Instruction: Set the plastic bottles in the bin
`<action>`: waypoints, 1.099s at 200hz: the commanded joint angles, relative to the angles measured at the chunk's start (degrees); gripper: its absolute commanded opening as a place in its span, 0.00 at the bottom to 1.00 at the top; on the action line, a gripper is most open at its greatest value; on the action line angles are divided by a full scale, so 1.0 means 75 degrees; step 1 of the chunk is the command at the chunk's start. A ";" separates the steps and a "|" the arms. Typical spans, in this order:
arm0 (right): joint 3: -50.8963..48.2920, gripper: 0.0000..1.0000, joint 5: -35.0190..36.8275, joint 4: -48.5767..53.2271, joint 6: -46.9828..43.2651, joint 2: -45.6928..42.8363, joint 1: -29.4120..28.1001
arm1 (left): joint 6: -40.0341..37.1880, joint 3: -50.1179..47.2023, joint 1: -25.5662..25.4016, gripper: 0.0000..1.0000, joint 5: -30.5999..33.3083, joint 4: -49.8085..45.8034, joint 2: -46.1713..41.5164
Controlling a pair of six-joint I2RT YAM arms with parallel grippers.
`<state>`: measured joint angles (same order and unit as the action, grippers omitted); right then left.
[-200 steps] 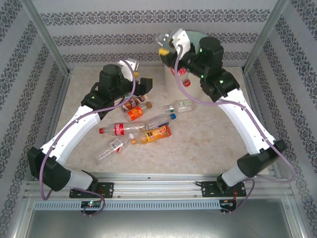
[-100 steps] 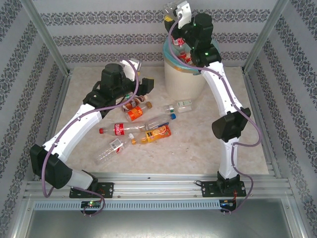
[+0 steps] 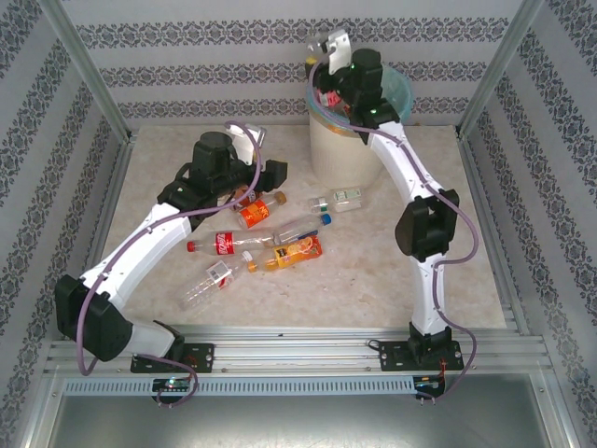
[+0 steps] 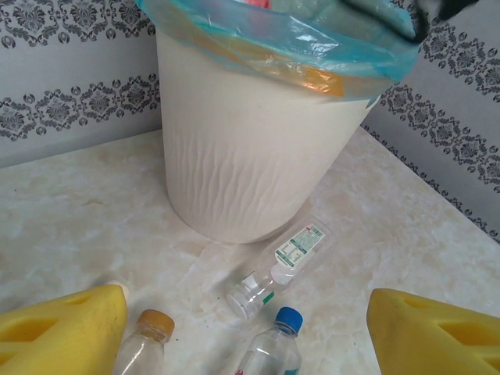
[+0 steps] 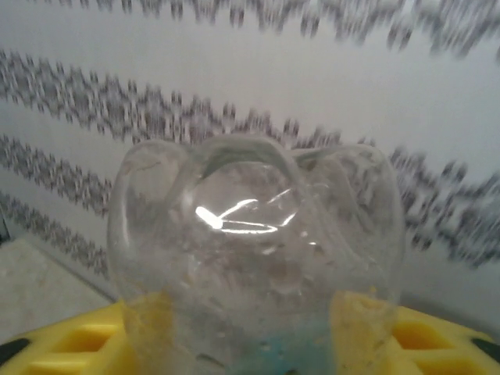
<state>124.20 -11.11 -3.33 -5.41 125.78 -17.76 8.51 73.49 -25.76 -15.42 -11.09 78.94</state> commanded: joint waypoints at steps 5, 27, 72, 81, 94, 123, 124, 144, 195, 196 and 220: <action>-0.0831 0.68 0.0079 -0.1047 0.0372 -0.0709 0.0038 | 0.0053 -0.0037 0.0030 0.81 0.0097 0.0099 -0.0339; -0.1056 0.77 0.0203 -0.1148 0.0325 -0.0895 0.0088 | -0.0010 -0.0040 0.0037 0.82 0.0159 0.0020 -0.0342; -0.0671 0.78 0.0232 -0.0988 0.0378 -0.0824 0.0192 | 0.0187 -0.0107 0.0040 0.81 0.0092 0.0138 -0.0303; -0.0522 0.76 0.0195 -0.0896 0.0413 -0.0773 0.0220 | 0.0212 -0.0117 0.0033 0.81 0.0112 0.0138 -0.0316; -0.0300 0.69 0.0135 -0.0729 0.0456 -0.0671 0.0240 | 0.0202 -0.0137 0.0043 0.82 0.0162 0.0127 -0.0325; 0.0231 0.55 -0.0045 0.0183 0.0646 -0.0425 0.0309 | 0.0189 -0.0154 0.0038 0.81 0.0217 0.0040 -0.0339; 0.0238 0.55 -0.0055 0.0202 0.0655 -0.0424 0.0313 | 0.0195 -0.0155 0.0037 0.82 0.0222 0.0039 -0.0334; 0.0104 0.52 -0.0177 0.0437 0.0792 -0.0485 0.0328 | 0.0155 -0.0115 0.0038 0.81 0.0283 -0.0049 -0.0286; 0.0892 0.53 -0.0264 0.1586 0.0675 -0.0609 0.0252 | 0.0051 0.0155 0.0047 0.81 0.0315 -0.0625 -0.0187; 0.0914 0.53 -0.0264 0.1601 0.0663 -0.0615 0.0244 | 0.0050 0.0158 0.0048 0.81 0.0319 -0.0639 -0.0188; 0.1448 0.54 -0.0296 0.2073 0.0443 -0.0789 0.0080 | 0.0011 0.0341 0.0045 0.81 0.0413 -0.1083 -0.0199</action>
<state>129.78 -11.94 8.14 -0.36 121.45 -16.01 9.21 73.17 -25.76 -13.41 -14.74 77.52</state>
